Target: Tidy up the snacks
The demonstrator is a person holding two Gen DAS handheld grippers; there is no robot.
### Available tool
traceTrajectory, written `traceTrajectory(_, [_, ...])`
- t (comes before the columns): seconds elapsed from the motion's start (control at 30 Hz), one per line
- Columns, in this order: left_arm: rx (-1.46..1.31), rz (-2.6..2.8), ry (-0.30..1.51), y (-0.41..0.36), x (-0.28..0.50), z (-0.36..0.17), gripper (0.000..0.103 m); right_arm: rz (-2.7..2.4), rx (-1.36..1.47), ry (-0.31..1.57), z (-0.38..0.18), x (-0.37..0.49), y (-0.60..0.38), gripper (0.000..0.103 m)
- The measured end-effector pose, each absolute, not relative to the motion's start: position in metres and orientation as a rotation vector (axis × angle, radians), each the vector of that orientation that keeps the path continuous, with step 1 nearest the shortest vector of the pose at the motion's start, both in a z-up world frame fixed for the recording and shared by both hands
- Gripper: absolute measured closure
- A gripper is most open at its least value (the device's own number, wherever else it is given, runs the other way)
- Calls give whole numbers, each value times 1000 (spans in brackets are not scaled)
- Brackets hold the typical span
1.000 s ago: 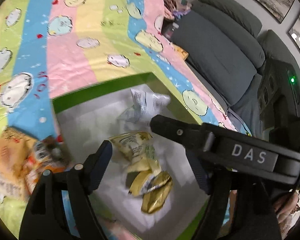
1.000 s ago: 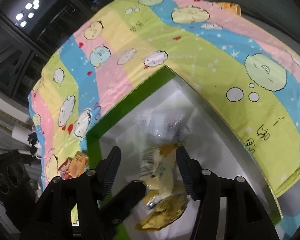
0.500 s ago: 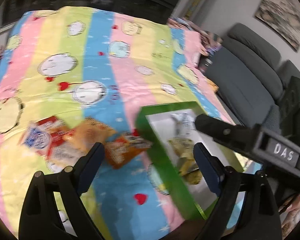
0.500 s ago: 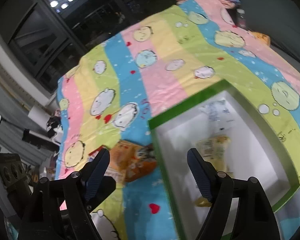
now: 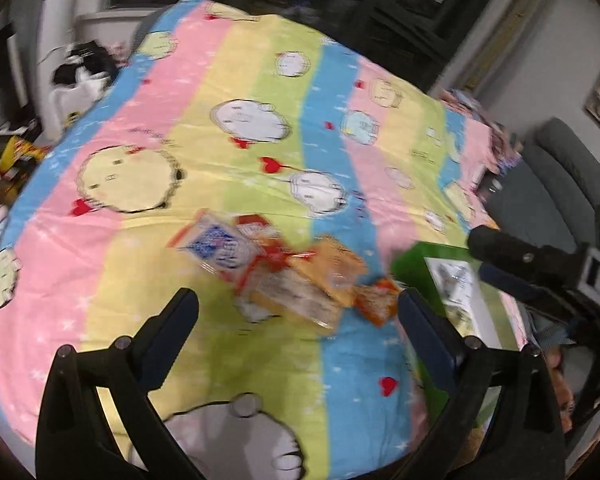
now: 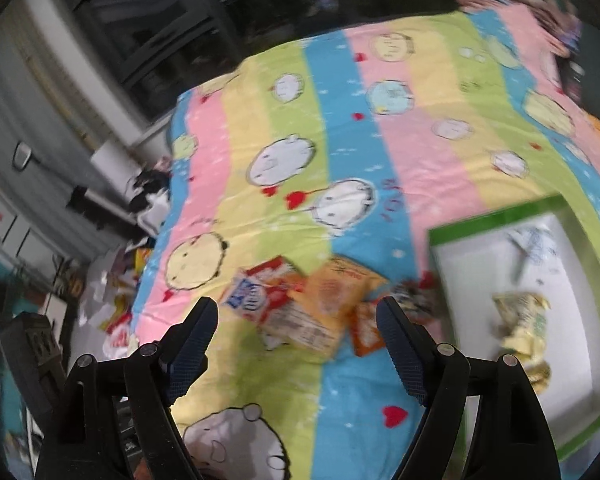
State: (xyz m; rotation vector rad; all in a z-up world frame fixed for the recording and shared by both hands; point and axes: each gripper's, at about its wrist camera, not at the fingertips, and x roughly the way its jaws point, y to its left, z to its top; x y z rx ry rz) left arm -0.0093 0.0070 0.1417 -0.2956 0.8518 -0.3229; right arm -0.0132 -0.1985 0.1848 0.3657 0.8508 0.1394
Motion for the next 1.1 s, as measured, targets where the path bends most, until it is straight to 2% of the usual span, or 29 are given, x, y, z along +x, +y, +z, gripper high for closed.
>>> traceTrajectory(0.33, [-337, -183, 933, 54, 5, 103, 4, 193, 311, 1013, 148, 48, -155, 21])
traceTrajectory(0.7, [-357, -193, 989, 56, 21, 84, 4, 266, 141, 1212, 85, 130, -107, 22])
traceTrajectory(0.77, [-361, -195, 999, 55, 22, 80, 4, 257, 74, 1243, 74, 143, -101, 28])
traceTrajectory(0.87, [-359, -205, 1017, 53, 23, 76, 4, 243, 30, 1294, 58, 159, -99, 32])
traceTrajectory(0.93, [-351, -207, 1024, 50, 24, 74, 4, 254, 33, 1318, 49, 167, -102, 35])
traceTrajectory(1.0, [-347, -210, 1029, 49, 24, 72, 4, 257, 53, 1341, 42, 173, -106, 44])
traceTrajectory(1.1, [-347, -219, 1033, 46, 24, 71, 4, 279, 88, 1331, 37, 173, -110, 48])
